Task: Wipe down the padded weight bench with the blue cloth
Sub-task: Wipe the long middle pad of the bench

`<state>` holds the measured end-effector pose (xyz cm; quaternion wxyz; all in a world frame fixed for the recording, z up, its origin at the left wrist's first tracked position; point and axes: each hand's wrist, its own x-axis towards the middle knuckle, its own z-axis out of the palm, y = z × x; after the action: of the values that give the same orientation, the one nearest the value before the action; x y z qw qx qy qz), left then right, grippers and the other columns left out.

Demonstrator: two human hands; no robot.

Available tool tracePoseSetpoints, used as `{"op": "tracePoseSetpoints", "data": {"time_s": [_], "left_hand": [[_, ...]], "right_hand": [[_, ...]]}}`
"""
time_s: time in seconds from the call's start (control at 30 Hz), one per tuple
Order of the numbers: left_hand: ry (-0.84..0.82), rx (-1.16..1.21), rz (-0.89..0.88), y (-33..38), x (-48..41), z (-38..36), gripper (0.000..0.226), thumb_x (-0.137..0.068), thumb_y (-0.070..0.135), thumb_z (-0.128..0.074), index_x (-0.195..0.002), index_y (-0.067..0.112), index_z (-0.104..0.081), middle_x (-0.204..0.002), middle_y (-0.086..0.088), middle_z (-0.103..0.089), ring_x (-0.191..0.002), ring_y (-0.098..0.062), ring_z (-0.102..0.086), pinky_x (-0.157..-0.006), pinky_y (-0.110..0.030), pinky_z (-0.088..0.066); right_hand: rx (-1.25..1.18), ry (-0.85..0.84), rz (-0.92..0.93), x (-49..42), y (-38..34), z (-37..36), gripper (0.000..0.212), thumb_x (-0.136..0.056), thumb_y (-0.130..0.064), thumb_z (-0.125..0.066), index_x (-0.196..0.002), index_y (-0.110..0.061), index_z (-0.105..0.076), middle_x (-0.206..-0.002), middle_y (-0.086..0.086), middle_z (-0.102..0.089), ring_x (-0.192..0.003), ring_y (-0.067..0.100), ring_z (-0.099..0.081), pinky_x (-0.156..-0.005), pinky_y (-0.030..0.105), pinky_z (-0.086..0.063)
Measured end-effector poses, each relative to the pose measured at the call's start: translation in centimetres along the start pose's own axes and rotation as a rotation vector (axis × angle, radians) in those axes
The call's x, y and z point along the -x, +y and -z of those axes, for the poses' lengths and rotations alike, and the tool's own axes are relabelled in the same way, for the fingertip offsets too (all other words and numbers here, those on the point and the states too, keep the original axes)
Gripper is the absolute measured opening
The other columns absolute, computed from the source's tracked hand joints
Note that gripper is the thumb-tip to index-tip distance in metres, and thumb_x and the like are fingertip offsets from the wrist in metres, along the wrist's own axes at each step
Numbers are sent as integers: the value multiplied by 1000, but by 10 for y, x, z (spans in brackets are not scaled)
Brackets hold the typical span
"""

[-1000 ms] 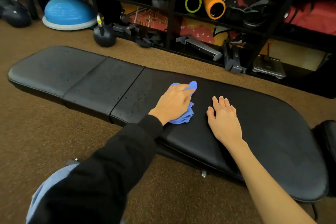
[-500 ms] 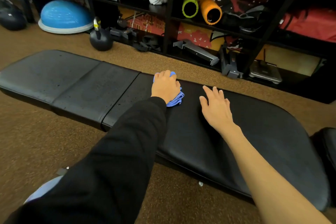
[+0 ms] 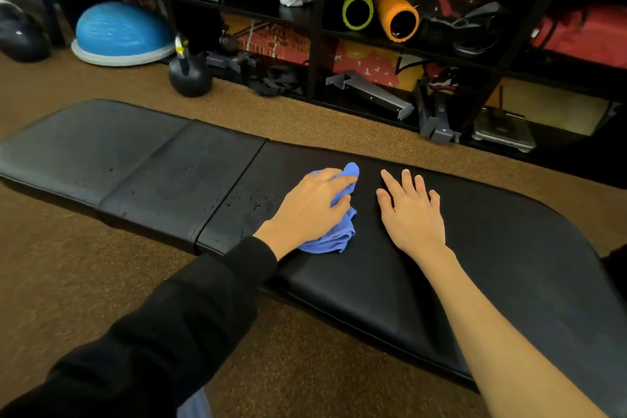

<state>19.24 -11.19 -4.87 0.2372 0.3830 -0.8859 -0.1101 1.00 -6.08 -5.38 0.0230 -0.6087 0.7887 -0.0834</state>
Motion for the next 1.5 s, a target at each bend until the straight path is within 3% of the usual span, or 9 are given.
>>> {"op": "tracePoseSetpoints", "data": {"time_s": [0.13, 0.4, 0.63, 0.7, 0.83, 1.03, 1.2, 1.3, 1.5], "left_hand": [[43, -71, 138, -24, -22, 2, 33, -96, 21, -45, -124, 8, -58, -118, -12, -58, -99, -30, -56, -80, -33, -41], [91, -235, 356, -32, -72, -20, 30, -94, 21, -39, -104, 4, -61, -107, -14, -59, -100, -30, -54, -90, -38, -36], [75, -107, -47, -4, -27, -26, 43, -91, 22, -34, -117, 3, -62, -118, -16, -62, -117, -31, -55, -98, -41, -42], [78, -113, -48, -13, -21, -18, 43, -92, 23, -34, -117, 3, -63, -115, -15, -63, -107, -30, -59, -92, -40, -47], [68, -231, 84, -38, -31, -7, 58, -88, 32, -18, -111, 3, -63, -100, -14, -63, -89, -31, -59, -79, -42, -45], [24, -347, 423, -65, -57, -5, 40, -97, 29, -35, -120, 4, -55, -118, -18, -53, -115, -34, -44, -95, -43, -35], [-7, -383, 548, -40, -58, -14, 38, -98, 28, -33, -120, 2, -50, -133, -24, -41, -128, -45, -32, -105, -52, -29], [-5, -372, 452, -20, -51, -24, 44, -97, 32, -30, -123, 2, -48, -132, -24, -42, -127, -42, -34, -105, -48, -29], [4, -134, 53, -16, -8, -7, 66, -84, 40, -17, -121, 4, -58, -117, -15, -56, -101, -28, -54, -85, -35, -43]], "right_hand": [[4, 5, 7, -1, 0, -1, 51, -100, -44, -17, -150, -33, -16, -158, 8, -15, -146, 28, -7, -116, 49, -9], [0, -5, -11, -2, -2, 0, 51, -100, -44, -17, -150, -33, -16, -159, 7, -13, -147, 27, -5, -117, 48, -8], [-3, 1, -6, 0, -2, 1, 51, -100, -43, -18, -150, -32, -16, -159, 7, -14, -147, 27, -6, -117, 48, -8], [-2, -8, -7, 0, -2, 1, 51, -100, -44, -18, -150, -32, -16, -159, 7, -13, -147, 27, -5, -117, 48, -8], [-5, -12, -5, 0, -1, 1, 51, -100, -44, -17, -150, -33, -15, -159, 7, -13, -147, 27, -4, -117, 48, -7], [-3, -12, -2, -1, -2, 1, 51, -100, -44, -17, -150, -33, -15, -159, 7, -12, -147, 28, -4, -117, 48, -7], [5, -17, -14, -1, -2, 1, 51, -100, -44, -17, -150, -33, -15, -159, 7, -12, -147, 27, -4, -117, 49, -7], [8, -10, -15, -1, -2, 1, 51, -100, -44, -18, -150, -33, -16, -159, 7, -14, -147, 27, -5, -117, 48, -8], [4, -10, -12, -1, -2, 1, 51, -100, -44, -18, -150, -33, -16, -158, 7, -14, -147, 27, -6, -117, 48, -9]]}}
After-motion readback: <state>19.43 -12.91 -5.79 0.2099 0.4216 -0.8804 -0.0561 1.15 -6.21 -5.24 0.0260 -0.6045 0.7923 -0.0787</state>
